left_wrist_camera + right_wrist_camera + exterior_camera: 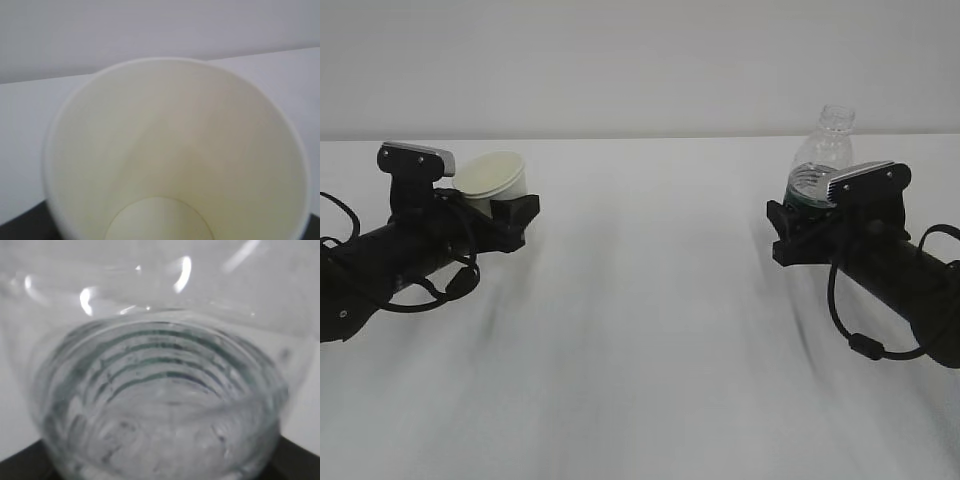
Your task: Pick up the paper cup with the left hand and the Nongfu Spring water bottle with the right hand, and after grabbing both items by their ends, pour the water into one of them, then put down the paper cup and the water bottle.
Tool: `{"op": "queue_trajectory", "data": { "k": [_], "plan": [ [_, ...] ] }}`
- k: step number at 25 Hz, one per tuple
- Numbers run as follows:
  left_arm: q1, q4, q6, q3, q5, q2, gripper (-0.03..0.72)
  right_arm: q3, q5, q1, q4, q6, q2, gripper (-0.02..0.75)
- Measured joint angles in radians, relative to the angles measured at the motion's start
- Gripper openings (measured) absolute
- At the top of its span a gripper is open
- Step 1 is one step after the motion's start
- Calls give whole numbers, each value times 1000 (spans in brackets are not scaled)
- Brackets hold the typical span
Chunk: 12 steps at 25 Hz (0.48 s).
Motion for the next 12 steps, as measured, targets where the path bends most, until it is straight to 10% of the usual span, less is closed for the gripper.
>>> {"op": "queue_trajectory", "data": {
  "k": [12],
  "plan": [
    [0, 338, -188, 0, -30, -1, 491, 82, 22, 0, -31, 0, -93, 491]
  ]
}}
